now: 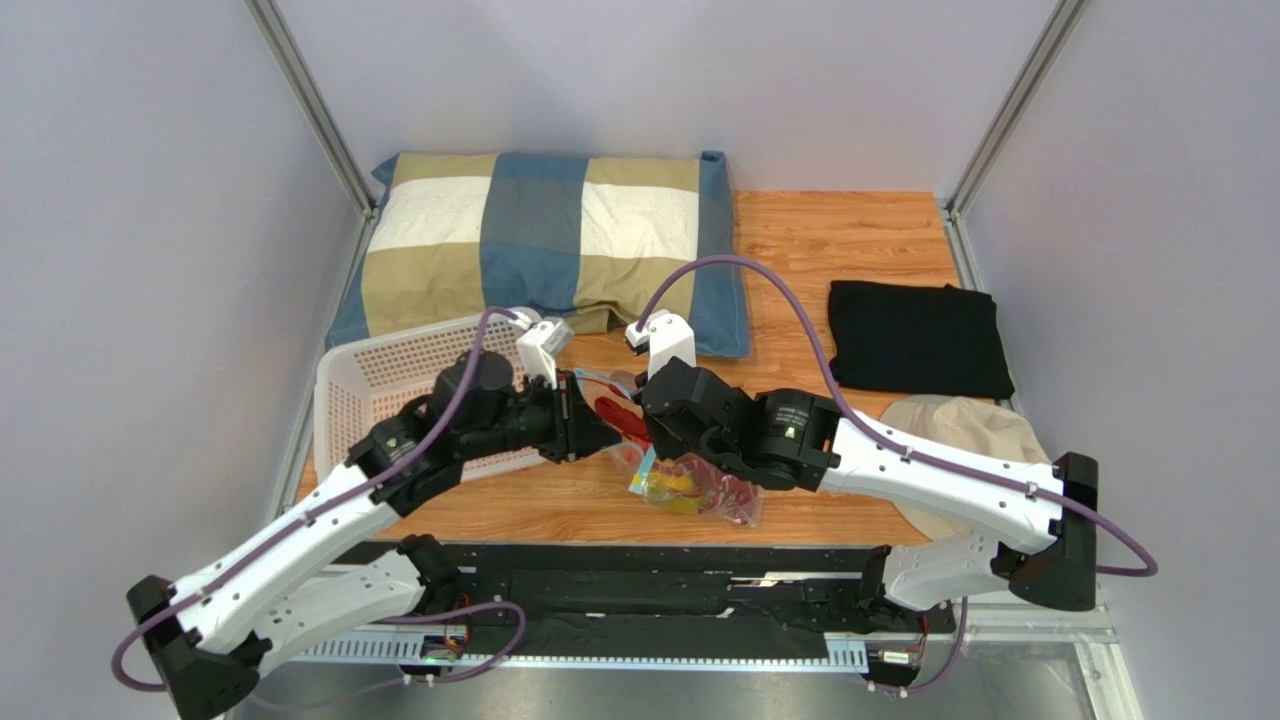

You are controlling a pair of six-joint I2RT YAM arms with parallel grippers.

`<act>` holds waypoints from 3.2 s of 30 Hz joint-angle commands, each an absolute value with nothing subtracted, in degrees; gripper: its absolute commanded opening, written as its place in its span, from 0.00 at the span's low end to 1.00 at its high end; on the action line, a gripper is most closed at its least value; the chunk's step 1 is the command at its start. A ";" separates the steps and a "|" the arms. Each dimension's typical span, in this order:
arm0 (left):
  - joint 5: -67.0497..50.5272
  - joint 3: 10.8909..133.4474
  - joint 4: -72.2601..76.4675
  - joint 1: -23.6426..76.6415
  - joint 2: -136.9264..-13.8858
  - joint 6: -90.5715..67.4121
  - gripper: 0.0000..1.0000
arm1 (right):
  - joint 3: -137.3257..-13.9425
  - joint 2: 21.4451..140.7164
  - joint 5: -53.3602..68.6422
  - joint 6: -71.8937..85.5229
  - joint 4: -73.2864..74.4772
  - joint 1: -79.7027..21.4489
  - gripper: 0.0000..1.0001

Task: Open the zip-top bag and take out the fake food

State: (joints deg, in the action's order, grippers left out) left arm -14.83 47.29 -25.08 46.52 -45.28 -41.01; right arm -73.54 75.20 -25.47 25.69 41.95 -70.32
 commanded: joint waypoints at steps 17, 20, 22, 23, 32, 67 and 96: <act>9.32 43.77 -22.07 45.53 -57.03 -58.44 0.41 | -69.35 69.70 -26.54 27.60 36.47 -70.58 0.00; 7.22 43.15 -17.59 45.00 -59.67 -58.36 0.41 | -68.99 69.35 -26.28 27.60 36.39 -70.66 0.00; 6.33 43.68 -15.56 44.91 -61.69 -58.01 0.41 | -68.82 69.17 -26.11 27.69 36.30 -70.66 0.00; 5.63 43.68 -14.60 45.00 -62.22 -57.57 0.41 | -68.73 69.17 -26.02 27.69 36.30 -70.75 0.00; 0.45 42.89 -6.07 45.09 -64.60 -53.98 0.07 | -68.64 69.78 -27.24 28.21 36.56 -70.58 0.00; -8.08 44.12 2.90 45.79 -68.11 -50.45 0.51 | -64.60 62.05 -30.06 33.05 39.81 -66.97 0.00; -3.87 43.77 15.12 45.79 -78.57 -59.77 0.53 | -64.69 61.70 -28.56 33.31 38.76 -66.97 0.00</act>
